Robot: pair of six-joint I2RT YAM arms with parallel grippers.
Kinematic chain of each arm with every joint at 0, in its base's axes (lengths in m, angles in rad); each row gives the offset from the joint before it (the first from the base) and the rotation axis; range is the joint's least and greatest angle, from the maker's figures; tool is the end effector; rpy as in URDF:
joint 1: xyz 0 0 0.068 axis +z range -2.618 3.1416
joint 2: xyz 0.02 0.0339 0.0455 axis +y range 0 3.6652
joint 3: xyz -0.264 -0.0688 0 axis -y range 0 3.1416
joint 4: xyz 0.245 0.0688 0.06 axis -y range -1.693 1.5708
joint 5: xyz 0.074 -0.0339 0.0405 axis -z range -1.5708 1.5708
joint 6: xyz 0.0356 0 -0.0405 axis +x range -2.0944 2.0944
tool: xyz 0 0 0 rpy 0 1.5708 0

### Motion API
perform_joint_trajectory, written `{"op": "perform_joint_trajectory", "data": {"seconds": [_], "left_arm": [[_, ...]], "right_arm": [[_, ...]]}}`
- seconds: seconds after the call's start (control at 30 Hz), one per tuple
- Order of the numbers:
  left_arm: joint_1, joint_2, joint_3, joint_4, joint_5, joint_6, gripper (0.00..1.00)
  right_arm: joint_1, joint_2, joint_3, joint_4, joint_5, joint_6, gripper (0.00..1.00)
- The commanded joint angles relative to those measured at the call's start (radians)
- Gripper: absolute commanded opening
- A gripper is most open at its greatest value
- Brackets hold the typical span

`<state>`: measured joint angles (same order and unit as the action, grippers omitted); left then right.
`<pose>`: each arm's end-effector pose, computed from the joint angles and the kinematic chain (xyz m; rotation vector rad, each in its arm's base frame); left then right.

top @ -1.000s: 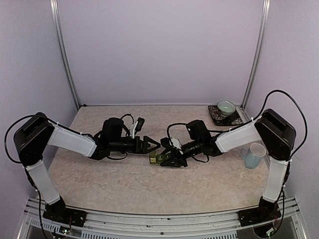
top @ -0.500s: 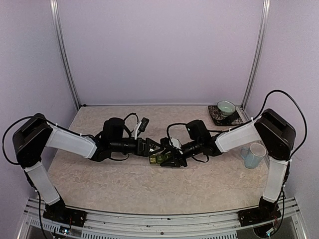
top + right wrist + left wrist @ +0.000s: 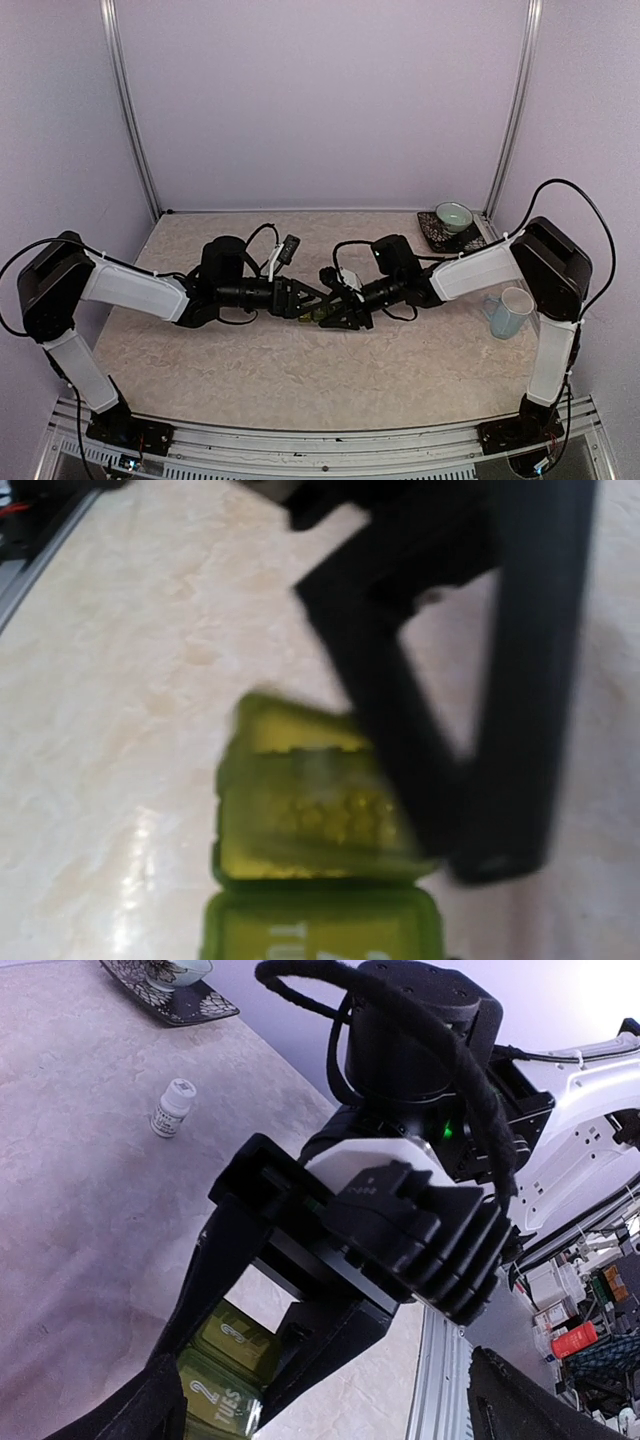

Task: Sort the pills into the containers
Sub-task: Close the lid of the pill container.

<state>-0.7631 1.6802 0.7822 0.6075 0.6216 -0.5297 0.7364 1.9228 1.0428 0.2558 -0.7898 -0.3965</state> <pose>0.2365 -0.2549 0.1922 0.7154 1.9506 -1.4245 0.2747 0.2832 0.1528 -1.5204 1.5469 1.0551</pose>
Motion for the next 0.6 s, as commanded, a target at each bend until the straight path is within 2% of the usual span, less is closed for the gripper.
{"op": "perform_joint_trajectory", "data": {"seconds": [0.0,0.57], "left_arm": [[-0.015,-0.01,-0.014,0.038,0.015,0.012,0.95],[-0.01,0.006,-0.008,-0.066,-0.126,-0.038,0.94]], "right_arm": [[-0.011,0.028,0.047,-0.036,0.046,0.026,0.22],[-0.012,-0.063,-0.007,0.051,0.16,0.075,0.19]]}}
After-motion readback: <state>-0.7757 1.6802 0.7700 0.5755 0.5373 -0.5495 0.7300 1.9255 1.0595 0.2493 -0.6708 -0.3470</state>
